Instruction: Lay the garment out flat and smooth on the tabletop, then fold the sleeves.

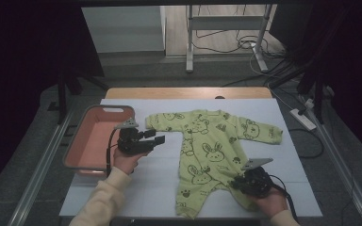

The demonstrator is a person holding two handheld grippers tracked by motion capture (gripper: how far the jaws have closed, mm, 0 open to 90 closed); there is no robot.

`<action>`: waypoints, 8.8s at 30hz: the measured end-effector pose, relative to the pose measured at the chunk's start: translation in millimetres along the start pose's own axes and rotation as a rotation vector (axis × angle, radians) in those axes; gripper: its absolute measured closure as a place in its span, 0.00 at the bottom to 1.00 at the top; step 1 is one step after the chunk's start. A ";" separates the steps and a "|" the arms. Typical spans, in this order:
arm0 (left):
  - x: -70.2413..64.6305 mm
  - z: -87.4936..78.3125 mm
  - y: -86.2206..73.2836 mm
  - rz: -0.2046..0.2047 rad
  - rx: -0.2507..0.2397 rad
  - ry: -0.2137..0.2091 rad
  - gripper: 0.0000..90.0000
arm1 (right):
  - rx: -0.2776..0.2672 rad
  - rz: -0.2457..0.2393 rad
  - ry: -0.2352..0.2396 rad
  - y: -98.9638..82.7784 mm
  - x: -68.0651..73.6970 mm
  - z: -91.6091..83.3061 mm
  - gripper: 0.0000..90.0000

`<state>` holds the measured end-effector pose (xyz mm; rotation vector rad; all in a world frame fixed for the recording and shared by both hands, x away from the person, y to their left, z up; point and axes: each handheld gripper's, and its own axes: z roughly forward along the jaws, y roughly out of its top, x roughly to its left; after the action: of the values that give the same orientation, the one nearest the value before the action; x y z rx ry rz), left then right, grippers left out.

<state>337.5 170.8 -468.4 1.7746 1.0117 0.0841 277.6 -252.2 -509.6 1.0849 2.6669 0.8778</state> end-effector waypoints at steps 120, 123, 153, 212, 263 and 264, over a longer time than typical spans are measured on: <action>-1.2 -2.6 -1.5 0.014 -0.002 0.021 0.43 | -0.268 0.295 -0.356 24.6 -145.5 -5.3 0.70; -1.0 -1.3 -1.7 0.015 0.001 0.018 0.43 | -0.308 0.280 -0.316 24.4 -138.9 -11.6 0.64; -4.6 5.6 -2.8 0.054 0.015 0.019 0.41 | -0.442 0.112 -0.036 4.9 -53.7 -43.9 0.49; 55.5 101.8 17.1 -0.029 0.192 0.425 0.28 | -0.375 0.015 -0.021 2.4 -43.9 -33.4 0.47; 10.6 87.8 32.3 0.030 0.124 0.278 0.87 | -0.391 0.051 -0.054 0.3 -46.6 -36.7 0.46; 8.5 88.4 33.7 0.032 0.122 0.269 0.87 | -0.392 0.052 -0.055 0.2 -47.0 -36.8 0.46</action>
<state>406.3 107.4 -484.8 1.9260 1.2008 0.2934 300.2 -300.9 -483.6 1.0635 2.2929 1.2899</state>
